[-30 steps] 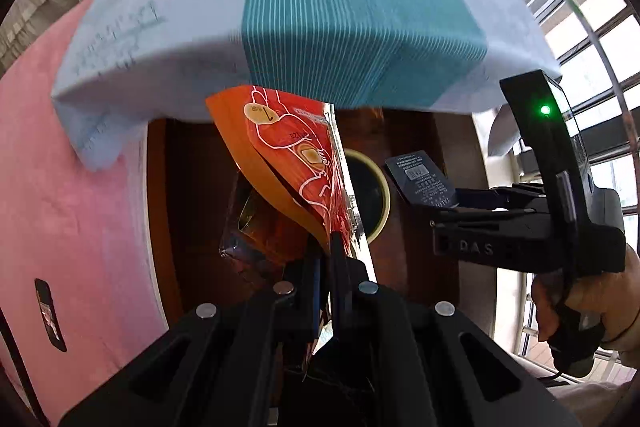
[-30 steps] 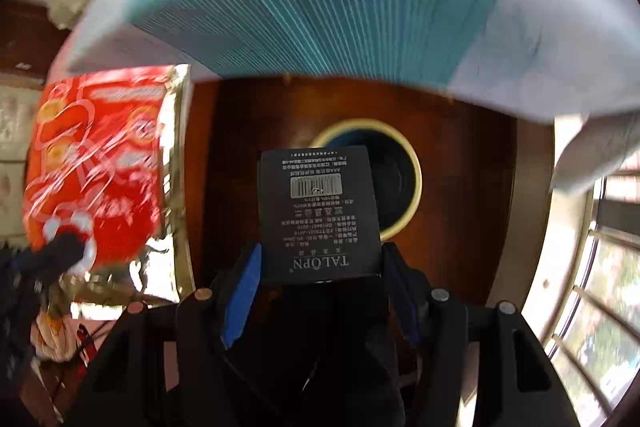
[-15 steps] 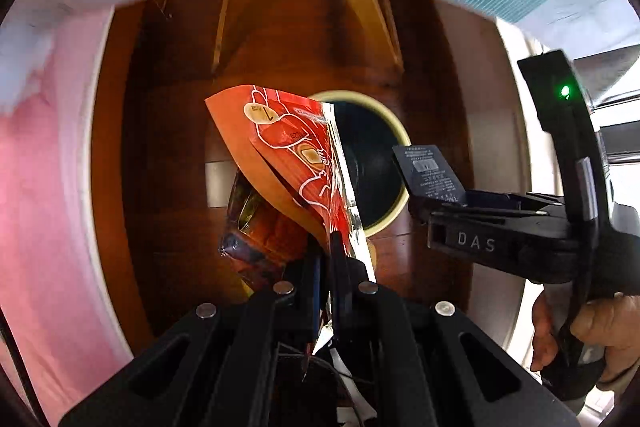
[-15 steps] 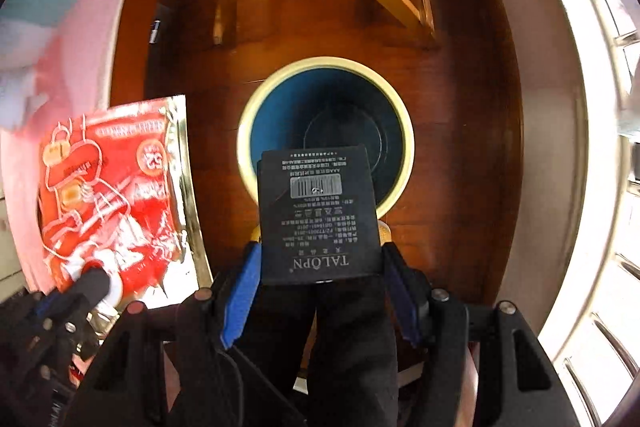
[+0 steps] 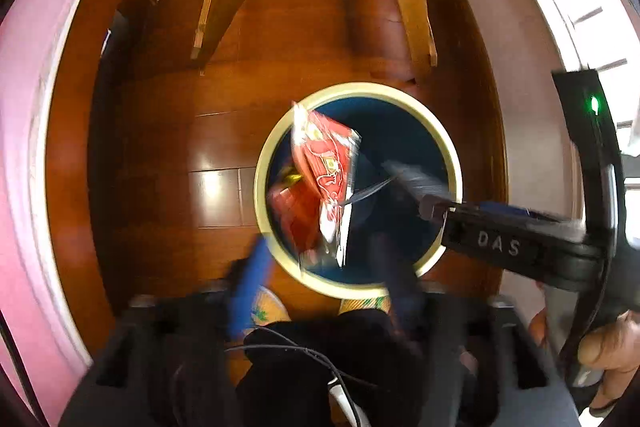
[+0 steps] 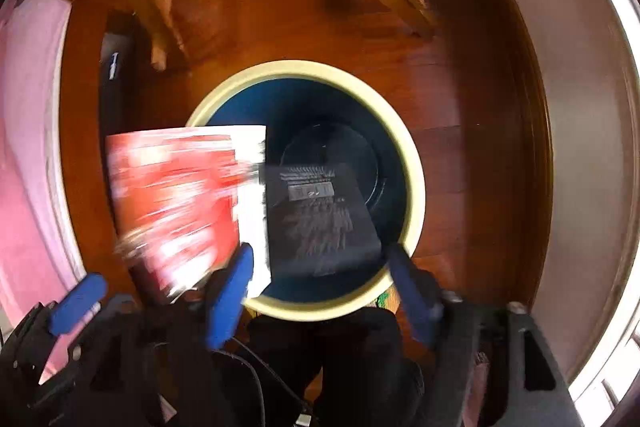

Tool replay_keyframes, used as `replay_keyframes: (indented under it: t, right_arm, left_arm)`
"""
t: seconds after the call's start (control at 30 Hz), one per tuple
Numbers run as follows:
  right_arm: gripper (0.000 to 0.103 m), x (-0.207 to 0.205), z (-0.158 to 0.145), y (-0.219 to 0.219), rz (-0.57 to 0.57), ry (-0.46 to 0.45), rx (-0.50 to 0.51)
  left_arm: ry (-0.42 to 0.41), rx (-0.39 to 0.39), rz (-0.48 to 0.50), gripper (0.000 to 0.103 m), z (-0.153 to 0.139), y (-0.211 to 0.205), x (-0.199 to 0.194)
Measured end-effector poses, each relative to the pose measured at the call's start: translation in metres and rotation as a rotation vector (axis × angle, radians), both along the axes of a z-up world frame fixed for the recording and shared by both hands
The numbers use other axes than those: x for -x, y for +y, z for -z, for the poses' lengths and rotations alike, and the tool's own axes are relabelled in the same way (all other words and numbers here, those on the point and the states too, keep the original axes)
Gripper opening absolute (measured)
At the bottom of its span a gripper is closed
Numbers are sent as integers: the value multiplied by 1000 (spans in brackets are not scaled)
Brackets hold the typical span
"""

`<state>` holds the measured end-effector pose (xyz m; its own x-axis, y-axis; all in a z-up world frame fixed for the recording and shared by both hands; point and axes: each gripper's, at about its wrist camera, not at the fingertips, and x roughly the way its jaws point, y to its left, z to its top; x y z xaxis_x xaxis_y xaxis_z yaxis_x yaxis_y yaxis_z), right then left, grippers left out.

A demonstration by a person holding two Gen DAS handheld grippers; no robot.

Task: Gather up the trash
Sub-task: 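Carry both items over the floor bin and open both tools to drop them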

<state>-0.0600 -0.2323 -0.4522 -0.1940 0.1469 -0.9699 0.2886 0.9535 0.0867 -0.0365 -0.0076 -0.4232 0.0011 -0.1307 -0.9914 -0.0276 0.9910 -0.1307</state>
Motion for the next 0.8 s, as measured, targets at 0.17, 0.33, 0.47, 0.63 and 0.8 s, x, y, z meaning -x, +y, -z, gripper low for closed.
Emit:
replay_keyframes:
  t: [0.17, 0.33, 0.47, 0.63, 0.8]
  right_arm:
    - [81, 0, 7, -1, 0, -22, -22]
    - [81, -3, -6, 4, 2, -40, -45]
    - [81, -4, -28, 9, 3, -76, -47]
    - [81, -5, -62, 18, -14, -94, -34]
    - [81, -4, -107, 23, -27, -113, -54]
  left_arm:
    - [-22, -1, -42, 78, -3, 7, 0]
    - [-36, -7, -91, 80, -17, 23, 5]
    - [-45, -10, -116, 80, -35, 35, 7]
    - [-55, -17, -128, 80, -72, 49, 14]
    - [-81, -29, -126, 80, -128, 56, 17]
